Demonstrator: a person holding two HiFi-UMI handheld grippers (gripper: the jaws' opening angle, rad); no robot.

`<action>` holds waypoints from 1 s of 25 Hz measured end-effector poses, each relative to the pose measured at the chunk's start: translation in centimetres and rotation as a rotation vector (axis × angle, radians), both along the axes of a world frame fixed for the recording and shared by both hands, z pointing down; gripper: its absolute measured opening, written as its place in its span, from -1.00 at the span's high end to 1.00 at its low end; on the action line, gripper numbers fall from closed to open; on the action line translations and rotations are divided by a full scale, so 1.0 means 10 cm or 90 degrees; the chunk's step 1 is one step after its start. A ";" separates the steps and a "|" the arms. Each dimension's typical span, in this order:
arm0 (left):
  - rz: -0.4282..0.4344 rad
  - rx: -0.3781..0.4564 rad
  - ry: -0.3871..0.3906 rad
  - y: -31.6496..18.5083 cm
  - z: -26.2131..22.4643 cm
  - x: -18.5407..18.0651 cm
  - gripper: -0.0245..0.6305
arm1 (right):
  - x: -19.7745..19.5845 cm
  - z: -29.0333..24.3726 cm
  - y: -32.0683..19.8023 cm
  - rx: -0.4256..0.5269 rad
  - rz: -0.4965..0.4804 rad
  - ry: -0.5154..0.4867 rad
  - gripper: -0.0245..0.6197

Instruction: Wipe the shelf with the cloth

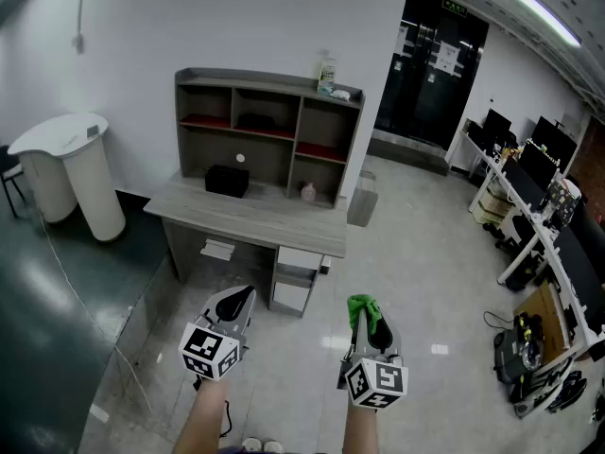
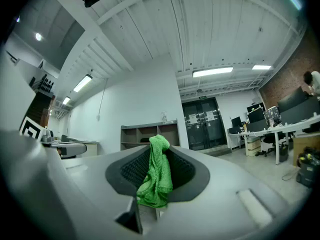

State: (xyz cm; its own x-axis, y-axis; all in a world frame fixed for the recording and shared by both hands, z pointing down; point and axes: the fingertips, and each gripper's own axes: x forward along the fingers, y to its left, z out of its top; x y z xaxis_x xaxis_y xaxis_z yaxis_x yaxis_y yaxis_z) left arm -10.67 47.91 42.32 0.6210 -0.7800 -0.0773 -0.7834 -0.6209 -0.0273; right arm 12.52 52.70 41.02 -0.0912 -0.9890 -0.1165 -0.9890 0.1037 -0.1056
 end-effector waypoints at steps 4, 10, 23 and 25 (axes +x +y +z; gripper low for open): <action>0.003 -0.004 -0.001 -0.04 0.03 0.03 0.93 | 0.02 0.01 -0.04 -0.003 0.000 -0.002 0.60; 0.003 -0.014 0.002 -0.15 0.08 -0.03 0.93 | -0.06 0.04 -0.17 -0.011 -0.006 -0.004 0.60; 0.012 -0.030 0.004 -0.77 0.32 -0.29 0.93 | -0.27 0.17 -0.72 -0.008 0.007 0.012 0.58; 0.013 -0.030 0.003 -0.98 0.35 -0.26 0.93 | -0.25 0.19 -0.95 -0.006 0.006 0.012 0.58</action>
